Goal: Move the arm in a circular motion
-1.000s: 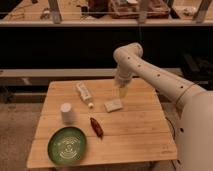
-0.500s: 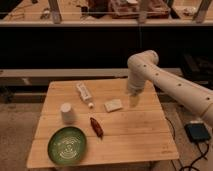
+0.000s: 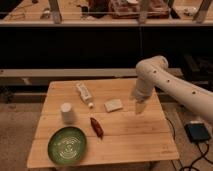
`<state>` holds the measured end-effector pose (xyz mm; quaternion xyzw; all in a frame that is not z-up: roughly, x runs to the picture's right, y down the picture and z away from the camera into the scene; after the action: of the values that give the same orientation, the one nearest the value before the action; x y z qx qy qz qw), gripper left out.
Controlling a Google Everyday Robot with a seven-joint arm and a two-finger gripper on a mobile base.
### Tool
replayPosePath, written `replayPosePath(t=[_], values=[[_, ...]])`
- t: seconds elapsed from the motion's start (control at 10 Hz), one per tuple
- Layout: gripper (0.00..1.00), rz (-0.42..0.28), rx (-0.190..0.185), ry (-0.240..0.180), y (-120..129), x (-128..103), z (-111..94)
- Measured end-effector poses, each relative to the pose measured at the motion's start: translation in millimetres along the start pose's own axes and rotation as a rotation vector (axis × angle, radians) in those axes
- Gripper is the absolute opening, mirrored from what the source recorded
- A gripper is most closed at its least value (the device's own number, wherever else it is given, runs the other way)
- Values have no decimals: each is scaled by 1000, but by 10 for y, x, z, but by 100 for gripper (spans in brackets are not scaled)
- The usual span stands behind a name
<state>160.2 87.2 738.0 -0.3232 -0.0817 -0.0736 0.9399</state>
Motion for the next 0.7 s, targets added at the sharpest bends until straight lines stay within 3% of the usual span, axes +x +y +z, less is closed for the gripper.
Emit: replayPosePath(t=[0.3,0.5,0.7], values=[[59,-57,16,9,-87,-438,25],[59,-107,29,10,-381,-802,72],[59,-129,37,19,-622,-852,95]])
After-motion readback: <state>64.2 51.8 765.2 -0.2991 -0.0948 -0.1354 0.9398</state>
